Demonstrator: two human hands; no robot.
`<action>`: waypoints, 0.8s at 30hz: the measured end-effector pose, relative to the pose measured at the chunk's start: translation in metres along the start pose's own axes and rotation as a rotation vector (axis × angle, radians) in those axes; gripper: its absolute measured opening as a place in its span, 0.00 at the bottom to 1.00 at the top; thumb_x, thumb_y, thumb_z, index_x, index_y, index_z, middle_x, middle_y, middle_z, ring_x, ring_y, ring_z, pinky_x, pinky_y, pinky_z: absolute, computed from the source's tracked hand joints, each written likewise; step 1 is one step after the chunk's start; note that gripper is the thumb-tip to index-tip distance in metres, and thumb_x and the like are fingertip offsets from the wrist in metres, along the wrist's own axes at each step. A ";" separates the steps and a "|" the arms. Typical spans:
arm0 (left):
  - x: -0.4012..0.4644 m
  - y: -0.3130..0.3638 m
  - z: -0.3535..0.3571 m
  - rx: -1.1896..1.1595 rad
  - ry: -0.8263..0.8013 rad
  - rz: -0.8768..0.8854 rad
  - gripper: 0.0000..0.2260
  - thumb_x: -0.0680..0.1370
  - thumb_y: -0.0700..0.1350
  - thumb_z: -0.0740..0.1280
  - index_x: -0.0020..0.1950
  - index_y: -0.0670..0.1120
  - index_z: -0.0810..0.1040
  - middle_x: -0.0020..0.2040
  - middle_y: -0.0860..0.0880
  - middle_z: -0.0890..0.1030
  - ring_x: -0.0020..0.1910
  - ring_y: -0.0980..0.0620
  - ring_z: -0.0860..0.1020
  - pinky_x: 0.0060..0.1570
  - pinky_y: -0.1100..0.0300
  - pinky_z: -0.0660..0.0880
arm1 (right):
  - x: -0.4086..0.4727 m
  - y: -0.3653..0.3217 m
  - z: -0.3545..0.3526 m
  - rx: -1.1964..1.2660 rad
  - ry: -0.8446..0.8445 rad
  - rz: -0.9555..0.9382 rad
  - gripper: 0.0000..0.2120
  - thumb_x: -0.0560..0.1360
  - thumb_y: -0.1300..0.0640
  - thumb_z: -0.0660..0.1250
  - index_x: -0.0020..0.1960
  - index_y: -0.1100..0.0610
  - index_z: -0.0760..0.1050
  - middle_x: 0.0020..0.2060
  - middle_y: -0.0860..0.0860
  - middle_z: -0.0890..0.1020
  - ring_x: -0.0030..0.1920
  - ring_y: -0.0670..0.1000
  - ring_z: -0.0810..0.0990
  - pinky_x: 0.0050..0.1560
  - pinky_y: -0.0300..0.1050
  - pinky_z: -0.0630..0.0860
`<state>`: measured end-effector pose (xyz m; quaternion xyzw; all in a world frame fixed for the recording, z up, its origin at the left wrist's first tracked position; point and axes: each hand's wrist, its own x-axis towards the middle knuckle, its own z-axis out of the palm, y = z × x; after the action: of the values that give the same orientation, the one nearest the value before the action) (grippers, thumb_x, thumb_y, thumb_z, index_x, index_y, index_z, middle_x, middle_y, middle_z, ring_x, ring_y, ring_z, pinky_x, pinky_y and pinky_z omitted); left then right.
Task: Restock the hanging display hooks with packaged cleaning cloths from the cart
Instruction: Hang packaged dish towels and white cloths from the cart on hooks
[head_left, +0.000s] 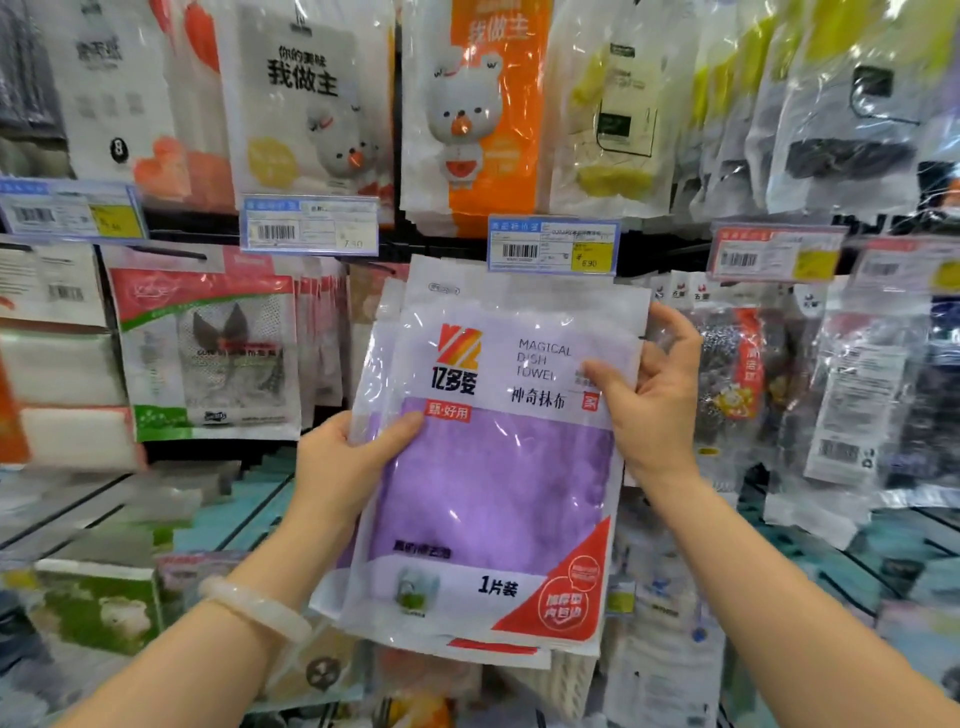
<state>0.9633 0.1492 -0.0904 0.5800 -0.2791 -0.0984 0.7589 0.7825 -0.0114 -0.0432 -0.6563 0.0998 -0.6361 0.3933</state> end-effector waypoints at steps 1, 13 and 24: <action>0.001 0.003 0.004 0.009 -0.006 0.013 0.08 0.64 0.47 0.78 0.38 0.47 0.82 0.34 0.54 0.85 0.32 0.58 0.81 0.31 0.64 0.77 | 0.003 -0.003 -0.002 0.017 0.003 -0.007 0.28 0.70 0.73 0.68 0.61 0.49 0.64 0.47 0.52 0.81 0.47 0.52 0.83 0.48 0.48 0.81; 0.001 0.015 0.020 0.009 -0.031 0.049 0.08 0.65 0.48 0.78 0.37 0.48 0.82 0.35 0.52 0.85 0.35 0.54 0.83 0.37 0.58 0.80 | 0.032 -0.009 -0.007 -0.094 -0.029 0.011 0.26 0.73 0.68 0.68 0.69 0.60 0.67 0.62 0.48 0.74 0.66 0.49 0.72 0.69 0.48 0.69; 0.000 0.009 0.021 0.009 -0.004 -0.012 0.09 0.63 0.49 0.79 0.36 0.47 0.82 0.35 0.50 0.86 0.36 0.51 0.83 0.42 0.54 0.80 | 0.034 0.007 -0.010 -0.186 -0.077 0.106 0.26 0.74 0.66 0.68 0.70 0.59 0.67 0.66 0.48 0.72 0.67 0.42 0.66 0.66 0.35 0.62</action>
<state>0.9503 0.1345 -0.0781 0.5847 -0.2777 -0.1028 0.7553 0.7820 -0.0409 -0.0229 -0.7078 0.1778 -0.5768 0.3670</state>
